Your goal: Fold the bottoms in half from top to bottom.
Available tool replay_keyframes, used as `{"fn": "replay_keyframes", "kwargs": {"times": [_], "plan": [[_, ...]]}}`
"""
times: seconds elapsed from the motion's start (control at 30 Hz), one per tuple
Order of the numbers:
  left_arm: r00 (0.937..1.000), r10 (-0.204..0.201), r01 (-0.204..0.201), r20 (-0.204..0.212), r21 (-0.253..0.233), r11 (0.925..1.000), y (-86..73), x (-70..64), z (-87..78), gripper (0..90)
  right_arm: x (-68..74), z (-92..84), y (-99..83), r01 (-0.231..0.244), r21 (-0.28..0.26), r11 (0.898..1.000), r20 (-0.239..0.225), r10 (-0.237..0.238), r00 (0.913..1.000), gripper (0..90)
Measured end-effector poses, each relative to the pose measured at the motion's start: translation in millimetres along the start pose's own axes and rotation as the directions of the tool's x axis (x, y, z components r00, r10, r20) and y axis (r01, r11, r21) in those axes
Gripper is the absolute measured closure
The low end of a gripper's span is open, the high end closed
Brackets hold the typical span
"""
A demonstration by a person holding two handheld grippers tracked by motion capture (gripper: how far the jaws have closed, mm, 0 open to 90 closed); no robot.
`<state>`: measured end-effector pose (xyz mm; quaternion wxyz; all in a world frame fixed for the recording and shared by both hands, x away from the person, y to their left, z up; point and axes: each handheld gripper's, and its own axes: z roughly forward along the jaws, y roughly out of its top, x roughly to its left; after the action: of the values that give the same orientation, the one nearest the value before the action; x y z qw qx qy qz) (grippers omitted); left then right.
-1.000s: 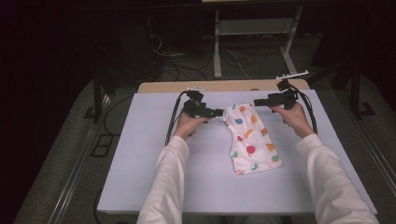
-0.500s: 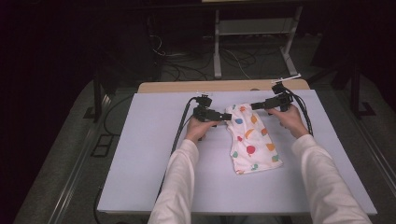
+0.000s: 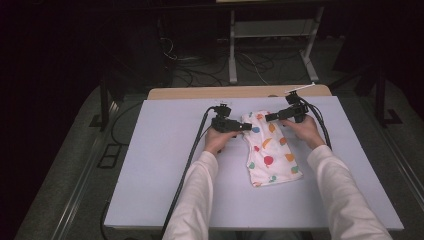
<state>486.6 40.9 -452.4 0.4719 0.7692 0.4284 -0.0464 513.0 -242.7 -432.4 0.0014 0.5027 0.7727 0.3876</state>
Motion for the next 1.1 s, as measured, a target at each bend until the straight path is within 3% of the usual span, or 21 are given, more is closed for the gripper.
{"fn": "replay_keyframes", "kwargs": {"times": [0.2, 0.37, 0.57, 0.77, 0.87, 1.03, 1.1], "plan": [[1.0000, 0.003, -0.003, -0.009, -0.004, 1.0000, -1.0, -1.1, 3.8, 20.8, -2.5, 3.4, -2.0, -0.014, 0.009, 1.000, 0.005, 0.013, 0.9999, 31.3], [1.0000, -0.005, 0.005, -0.004, 0.001, 1.0000, -3.1, 0.8, 7.5, 22.2, -4.5, 6.6, -5.7, -0.019, 0.005, 1.000, -0.017, 0.019, 0.9997, 33.9], [0.9999, -0.014, 0.014, 0.003, -0.018, 0.9997, -4.2, 2.3, 10.0, 27.8, -6.1, 12.6, -10.2, -0.021, 0.017, 1.000, -0.032, 0.021, 0.9993, 46.3], [0.9995, -0.025, 0.024, -0.021, -0.027, 0.9993, -3.9, 2.4, 11.2, 41.0, -6.9, 14.7, -12.5, -0.019, 0.017, 1.000, -0.067, 0.020, 0.9976, 59.6], [0.9990, -0.039, 0.038, -0.024, -0.030, 0.9988, -4.0, 2.1, 12.3, 46.9, -6.5, 15.7, -13.7, -0.021, 0.017, 1.000, -0.058, 0.022, 0.9981, 68.9], [0.9935, -0.083, 0.080, -0.078, -0.034, 0.9962, -3.3, 1.0, 14.8, 58.7, -5.0, 17.6, -16.5, -0.025, 0.014, 1.000, -0.047, 0.025, 0.9986, 84.0], [0.9919, -0.085, 0.083, -0.094, -0.028, 0.9962, -2.6, 1.0, 15.1, 64.8, -5.4, 17.3, -17.7, -0.036, 0.008, 0.999, -0.045, 0.036, 0.9983, 85.3]]}}
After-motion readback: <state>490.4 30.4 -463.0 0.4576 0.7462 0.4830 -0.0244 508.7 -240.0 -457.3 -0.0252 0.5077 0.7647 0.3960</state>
